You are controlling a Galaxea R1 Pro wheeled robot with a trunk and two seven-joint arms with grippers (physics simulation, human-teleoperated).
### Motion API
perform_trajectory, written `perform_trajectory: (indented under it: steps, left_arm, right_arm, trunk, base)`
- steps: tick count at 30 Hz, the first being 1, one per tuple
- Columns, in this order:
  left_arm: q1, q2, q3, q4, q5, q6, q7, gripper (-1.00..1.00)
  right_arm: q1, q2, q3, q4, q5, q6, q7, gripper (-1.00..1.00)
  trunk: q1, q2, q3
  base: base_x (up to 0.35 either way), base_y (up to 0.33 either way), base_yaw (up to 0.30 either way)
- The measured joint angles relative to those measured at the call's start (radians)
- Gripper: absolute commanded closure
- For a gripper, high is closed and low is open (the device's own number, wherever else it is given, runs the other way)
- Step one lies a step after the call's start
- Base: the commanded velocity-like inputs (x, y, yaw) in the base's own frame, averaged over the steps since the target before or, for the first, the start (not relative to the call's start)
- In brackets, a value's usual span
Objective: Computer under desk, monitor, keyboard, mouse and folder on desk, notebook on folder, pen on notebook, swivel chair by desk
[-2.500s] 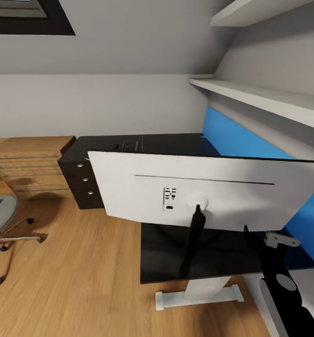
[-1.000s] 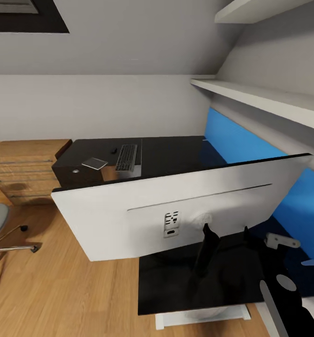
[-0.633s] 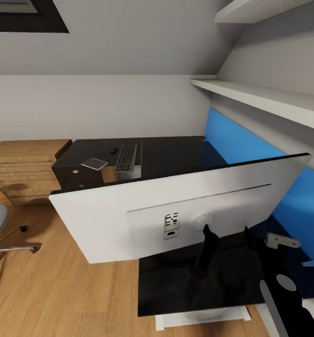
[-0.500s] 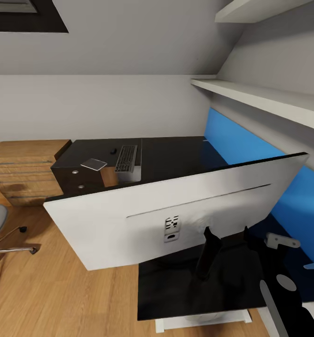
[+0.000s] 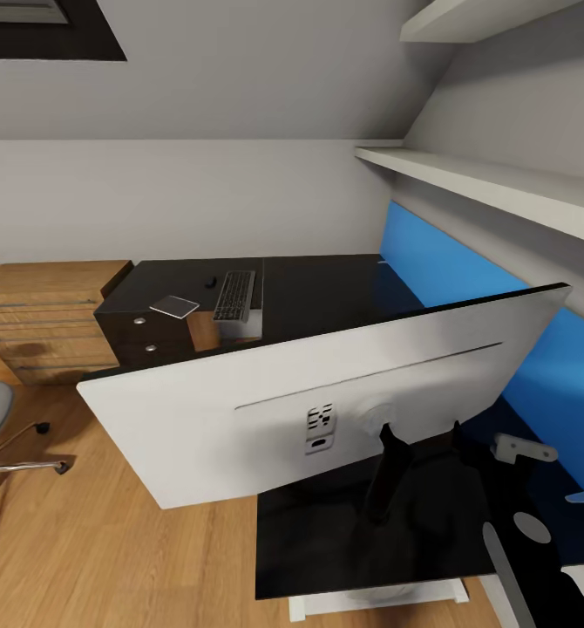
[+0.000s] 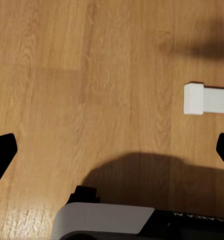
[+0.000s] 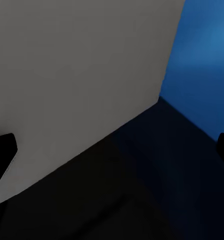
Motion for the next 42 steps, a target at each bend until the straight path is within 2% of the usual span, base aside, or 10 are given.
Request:
perform_trajectory:
  steps: [2,6,9,35,42]
  left_arm:
    - [0.000,0.000,0.000,0.000,0.000,0.000,0.000,-1.00]
    - [0.000,0.000,0.000,0.000,0.000,0.000,0.000,-1.00]
    - [0.000,0.000,0.000,0.000,0.000,0.000,0.001,-1.00]
    - [0.000,0.001,0.000,-0.001,0.000,-0.001,0.001,-1.00]
    - [0.000,0.001,0.000,-0.001,0.000,-0.001,0.001,-1.00]
  right_arm:
    - [0.000,0.000,0.001,0.010,0.001,-0.020,0.000,-1.00]
    - [-0.001,0.001,0.005,0.095,0.002,-0.079,-0.001,-1.00]
    - [-0.004,0.001,0.006,0.133,0.002,-0.094,-0.002,-1.00]
    - [-0.080,0.001,0.007,0.176,0.004,-0.100,-0.003,-1.00]
    - [-0.148,0.000,0.007,0.255,0.005,-0.100,-0.003,-1.00]
  trunk:
    - [0.000,0.000,0.000]
    - [0.000,0.000,0.000]
    - [0.000,0.000,0.000]
    - [0.000,0.000,0.000]
    - [0.000,0.000,0.000]
  base:
    - [0.000,0.000,0.000]
    - [0.000,0.000,0.000]
    - [0.000,0.000,0.000]
    - [0.000,0.000,0.000]
    - [0.000,0.000,0.000]
